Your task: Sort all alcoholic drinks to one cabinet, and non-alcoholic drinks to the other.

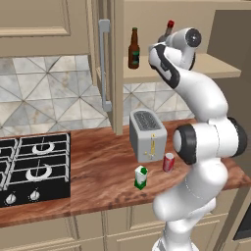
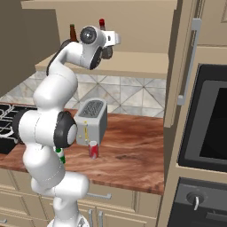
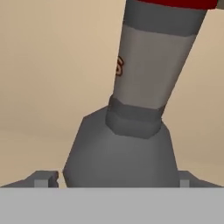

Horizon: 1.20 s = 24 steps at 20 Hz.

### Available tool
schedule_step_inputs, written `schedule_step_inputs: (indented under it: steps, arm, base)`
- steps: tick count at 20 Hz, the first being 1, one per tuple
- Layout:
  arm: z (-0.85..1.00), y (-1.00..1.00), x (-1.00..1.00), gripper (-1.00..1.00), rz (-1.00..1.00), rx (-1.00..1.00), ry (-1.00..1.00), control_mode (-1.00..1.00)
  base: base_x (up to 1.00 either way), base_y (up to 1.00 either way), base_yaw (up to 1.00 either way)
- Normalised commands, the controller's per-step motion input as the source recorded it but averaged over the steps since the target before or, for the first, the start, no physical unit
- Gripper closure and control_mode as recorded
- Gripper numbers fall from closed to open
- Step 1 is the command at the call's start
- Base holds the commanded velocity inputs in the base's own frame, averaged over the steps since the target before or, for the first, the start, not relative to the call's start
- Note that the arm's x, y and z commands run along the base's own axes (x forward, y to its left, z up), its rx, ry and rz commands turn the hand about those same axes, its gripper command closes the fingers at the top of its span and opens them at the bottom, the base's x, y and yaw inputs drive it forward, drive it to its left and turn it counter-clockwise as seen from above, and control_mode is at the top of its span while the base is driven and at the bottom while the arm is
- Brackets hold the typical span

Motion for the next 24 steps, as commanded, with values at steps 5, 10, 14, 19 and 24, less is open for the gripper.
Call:
schedule_step_inputs:
  steps: [5, 10, 14, 19, 24]
  arm:
    - [0.00, 0.00, 0.13, -1.00, 0.00, 0.00, 0.01, -1.00]
    - [0.00, 0.00, 0.06, -1.00, 0.00, 0.00, 0.00, -1.00]
    - [0.00, 0.00, 0.06, -1.00, 0.00, 0.00, 0.00, -1.00]
    - [0.00, -0.12, -0.26, -1.00, 0.00, 0.02, 0.00, -1.00]
    - [-0.03, -0.11, -0.94, -1.00, 0.00, 0.08, 0.00, -1.00]
  base:
    - [0.00, 0.00, 0.00]
    - [0.00, 0.00, 0.00]
    - [0.00, 0.00, 0.00]
    - [0.00, 0.00, 0.00]
    - [0.00, 0.00, 0.00]
